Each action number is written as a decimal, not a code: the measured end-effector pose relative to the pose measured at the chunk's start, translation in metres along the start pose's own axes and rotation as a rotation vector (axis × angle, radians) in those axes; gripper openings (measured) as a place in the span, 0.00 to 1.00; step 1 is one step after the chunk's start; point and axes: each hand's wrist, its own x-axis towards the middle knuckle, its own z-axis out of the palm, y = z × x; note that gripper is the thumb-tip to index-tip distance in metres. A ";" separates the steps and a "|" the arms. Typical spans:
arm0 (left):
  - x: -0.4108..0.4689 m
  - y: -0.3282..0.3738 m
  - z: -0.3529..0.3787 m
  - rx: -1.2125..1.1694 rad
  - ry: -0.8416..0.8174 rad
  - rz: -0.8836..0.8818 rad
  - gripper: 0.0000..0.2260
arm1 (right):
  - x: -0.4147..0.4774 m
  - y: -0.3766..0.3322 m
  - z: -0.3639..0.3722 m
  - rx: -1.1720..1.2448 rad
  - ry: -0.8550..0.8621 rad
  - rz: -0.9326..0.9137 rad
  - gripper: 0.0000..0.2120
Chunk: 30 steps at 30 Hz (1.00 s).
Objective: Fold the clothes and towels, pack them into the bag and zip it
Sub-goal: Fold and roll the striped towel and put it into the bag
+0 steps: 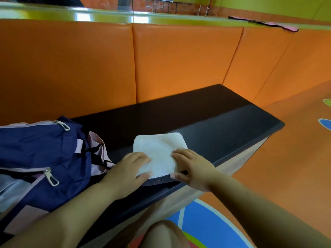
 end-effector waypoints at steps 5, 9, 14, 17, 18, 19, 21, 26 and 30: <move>-0.004 0.000 0.000 0.120 -0.106 0.010 0.41 | -0.002 -0.011 -0.009 -0.096 -0.049 0.000 0.44; -0.004 0.006 -0.005 0.096 0.018 0.007 0.30 | 0.000 -0.016 -0.012 -0.092 -0.001 0.045 0.33; -0.007 0.011 -0.026 -0.070 -0.022 -0.121 0.20 | -0.009 -0.015 -0.027 0.131 -0.044 0.116 0.22; -0.008 0.008 -0.031 -0.257 -0.056 -0.186 0.17 | -0.010 -0.012 -0.035 0.274 -0.065 0.140 0.19; -0.006 0.006 -0.030 -0.315 -0.048 -0.208 0.15 | -0.008 -0.012 -0.035 0.313 -0.058 0.152 0.19; -0.004 0.006 -0.029 -0.377 -0.031 -0.233 0.13 | -0.005 -0.011 -0.035 0.352 -0.045 0.167 0.20; 0.003 0.006 -0.027 -0.477 0.018 -0.297 0.14 | 0.002 -0.010 -0.033 0.459 -0.036 0.226 0.24; 0.026 0.008 -0.022 -0.532 0.053 -0.448 0.22 | 0.025 -0.002 -0.031 0.532 -0.119 0.419 0.31; 0.040 0.000 -0.015 -0.485 0.012 -0.585 0.25 | 0.041 0.003 -0.031 0.393 -0.160 0.460 0.29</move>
